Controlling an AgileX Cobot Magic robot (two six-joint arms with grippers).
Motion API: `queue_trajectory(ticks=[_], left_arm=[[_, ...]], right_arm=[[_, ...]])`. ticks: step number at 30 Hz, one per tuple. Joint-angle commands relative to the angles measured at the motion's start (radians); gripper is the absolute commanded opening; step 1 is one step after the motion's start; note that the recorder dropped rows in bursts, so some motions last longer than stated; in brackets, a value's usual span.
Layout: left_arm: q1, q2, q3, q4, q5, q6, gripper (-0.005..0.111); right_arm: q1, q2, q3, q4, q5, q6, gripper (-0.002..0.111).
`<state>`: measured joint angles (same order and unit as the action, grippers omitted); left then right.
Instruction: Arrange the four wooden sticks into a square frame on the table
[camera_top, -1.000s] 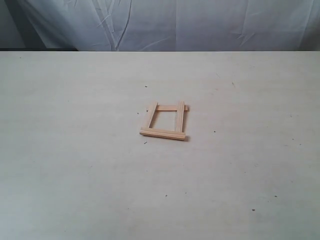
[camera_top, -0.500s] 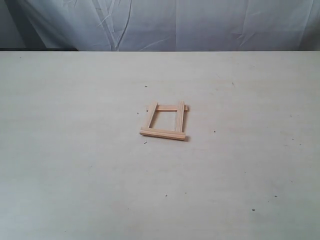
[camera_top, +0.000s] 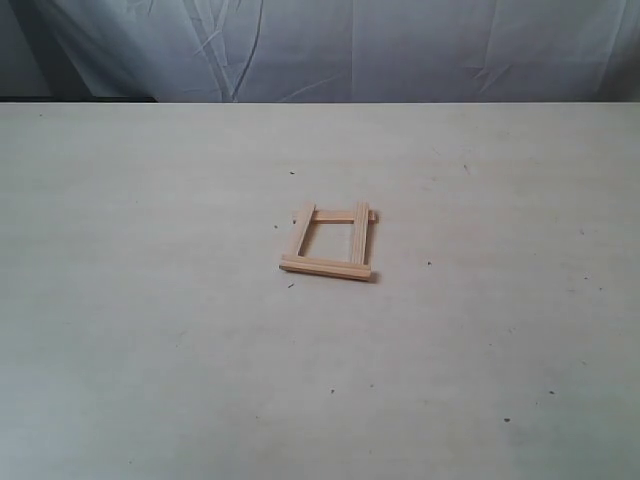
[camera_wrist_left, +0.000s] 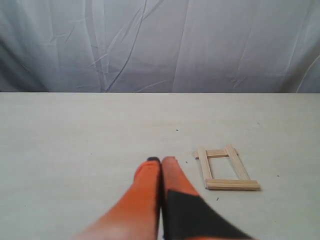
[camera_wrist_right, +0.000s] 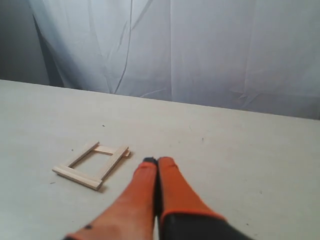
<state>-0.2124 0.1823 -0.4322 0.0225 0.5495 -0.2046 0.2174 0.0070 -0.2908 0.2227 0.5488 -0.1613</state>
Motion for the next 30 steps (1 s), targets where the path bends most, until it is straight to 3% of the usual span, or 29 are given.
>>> queue_trajectory(ticks=[1, 7, 11, 20, 30], left_arm=[[0.000, -0.006, 0.008, 0.001, -0.004, 0.003, 0.000], [0.000, -0.006, 0.008, 0.001, -0.004, 0.003, 0.000], [0.000, -0.006, 0.008, 0.001, -0.004, 0.003, 0.000], [0.000, -0.006, 0.008, 0.001, -0.004, 0.003, 0.000], [0.000, -0.006, 0.008, 0.001, -0.004, 0.003, 0.000]], right_arm=[[-0.080, -0.007, 0.090, 0.002, -0.029, 0.001, 0.000], [-0.137, -0.007, 0.176, -0.022, -0.130, -0.005, 0.000], [-0.137, -0.007, 0.214, -0.252, -0.130, -0.014, 0.000], [-0.137, -0.007, 0.235, -0.264, -0.133, -0.014, 0.000], [-0.137, -0.007, 0.235, -0.256, -0.142, 0.140, 0.000]])
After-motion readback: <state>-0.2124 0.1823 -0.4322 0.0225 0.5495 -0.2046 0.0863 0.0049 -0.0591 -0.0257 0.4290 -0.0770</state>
